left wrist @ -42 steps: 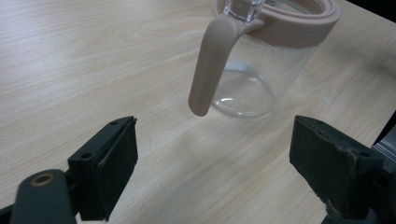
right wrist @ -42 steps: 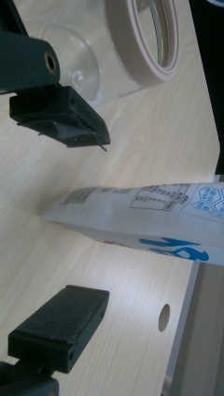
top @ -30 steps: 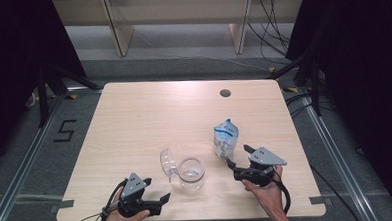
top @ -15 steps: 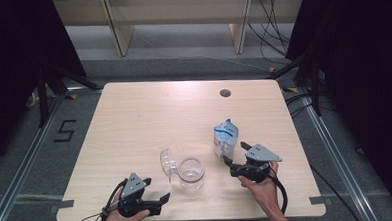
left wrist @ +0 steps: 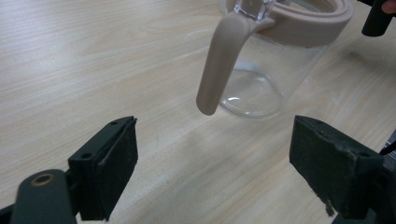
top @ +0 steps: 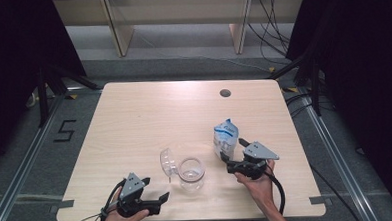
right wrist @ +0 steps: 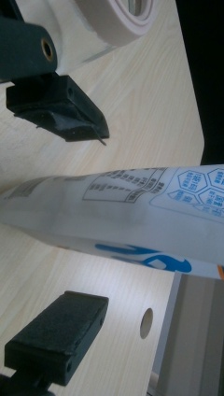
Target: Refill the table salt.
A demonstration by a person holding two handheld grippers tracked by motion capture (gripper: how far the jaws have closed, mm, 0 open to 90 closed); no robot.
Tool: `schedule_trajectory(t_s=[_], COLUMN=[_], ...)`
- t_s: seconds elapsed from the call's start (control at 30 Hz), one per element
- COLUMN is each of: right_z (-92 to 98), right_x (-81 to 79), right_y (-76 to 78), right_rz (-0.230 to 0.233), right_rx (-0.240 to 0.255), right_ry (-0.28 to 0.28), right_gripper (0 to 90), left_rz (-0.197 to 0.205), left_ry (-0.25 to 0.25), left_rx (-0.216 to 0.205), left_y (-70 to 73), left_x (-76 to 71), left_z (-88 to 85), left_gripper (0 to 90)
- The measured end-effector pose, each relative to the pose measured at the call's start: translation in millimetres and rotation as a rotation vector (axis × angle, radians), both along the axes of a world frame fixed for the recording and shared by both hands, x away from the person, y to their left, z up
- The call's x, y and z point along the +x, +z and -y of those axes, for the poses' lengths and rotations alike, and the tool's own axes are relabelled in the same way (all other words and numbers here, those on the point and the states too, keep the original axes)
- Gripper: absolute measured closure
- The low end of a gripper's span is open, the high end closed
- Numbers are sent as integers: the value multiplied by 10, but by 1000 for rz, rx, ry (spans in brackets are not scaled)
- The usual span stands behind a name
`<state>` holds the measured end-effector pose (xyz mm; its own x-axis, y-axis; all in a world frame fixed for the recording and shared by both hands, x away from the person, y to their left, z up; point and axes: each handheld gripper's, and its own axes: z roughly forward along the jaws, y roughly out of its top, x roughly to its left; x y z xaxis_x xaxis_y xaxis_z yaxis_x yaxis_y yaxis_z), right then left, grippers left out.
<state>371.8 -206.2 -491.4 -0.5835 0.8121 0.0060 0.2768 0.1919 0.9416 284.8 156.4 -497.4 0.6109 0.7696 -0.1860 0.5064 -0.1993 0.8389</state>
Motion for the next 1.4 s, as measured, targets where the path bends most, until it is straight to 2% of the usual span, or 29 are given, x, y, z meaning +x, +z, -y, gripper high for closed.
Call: schedule_trajectory(t_s=[0.07,0.13,0.2,0.23,0.3,0.37,0.4,0.43,0.47,0.5,0.53,0.7,0.73,0.8,0.87,0.9,0.93,1.2,1.4], right_z=[-16,-24,-64,-51,-91,-98,-126,-123,-139,-147,-153,-176,-178,-171,-178,-183,-182,-178,-199], right_x=[17,23,5,30,46,51,34,76,90,95,112,187,202,210,238,235,255,271,297], right_y=[-5,-7,-12,-14,-33,-36,-40,-53,-61,-68,-77,-121,-133,-136,-152,-154,-167,-178,-207], right_rz=[6,5,-7,17,23,19,-6,34,27,17,29,29,29,31,39,41,43,52,44], right_rx=[0,-4,0,-22,-19,-24,-9,-24,-20,-13,-19,-9,1,-15,-3,-7,0,-8,1], right_ry=[-8,-7,-29,-14,-17,-22,-36,-27,-12,-23,-31,-37,-40,-47,-26,-40,-35,-55,-42], right_gripper=[152,154,154,154,154,154,154,154,154,154,154,154,154,154,154,154,154,155,158], left_rz=[5,1,5,6,12,9,8,8,7,7,7,10,19,22,22,10,19,10,10], left_ry=[-3,0,3,2,-9,-11,-11,-11,-13,-14,-16,-16,-28,-33,-30,-17,-26,-21,-22], left_rx=[13,1,3,1,0,18,16,18,17,17,11,9,17,22,15,3,11,4,7], left_y=[7,9,14,12,14,24,23,23,20,20,17,20,22,22,19,15,18,14,14], left_x=[-1,-12,-25,-28,-29,-36,-39,-41,-40,-40,-39,-42,-35,-30,-31,-37,-34,-39,-39], left_z=[-16,-21,-20,-17,-14,-17,-12,-10,-8,-7,-5,-5,-12,-15,-9,0,-4,3,5], left_gripper=[150,150,150,150,150,150,150,150,150,150,150,150,150,150,150,150,150,150,150])
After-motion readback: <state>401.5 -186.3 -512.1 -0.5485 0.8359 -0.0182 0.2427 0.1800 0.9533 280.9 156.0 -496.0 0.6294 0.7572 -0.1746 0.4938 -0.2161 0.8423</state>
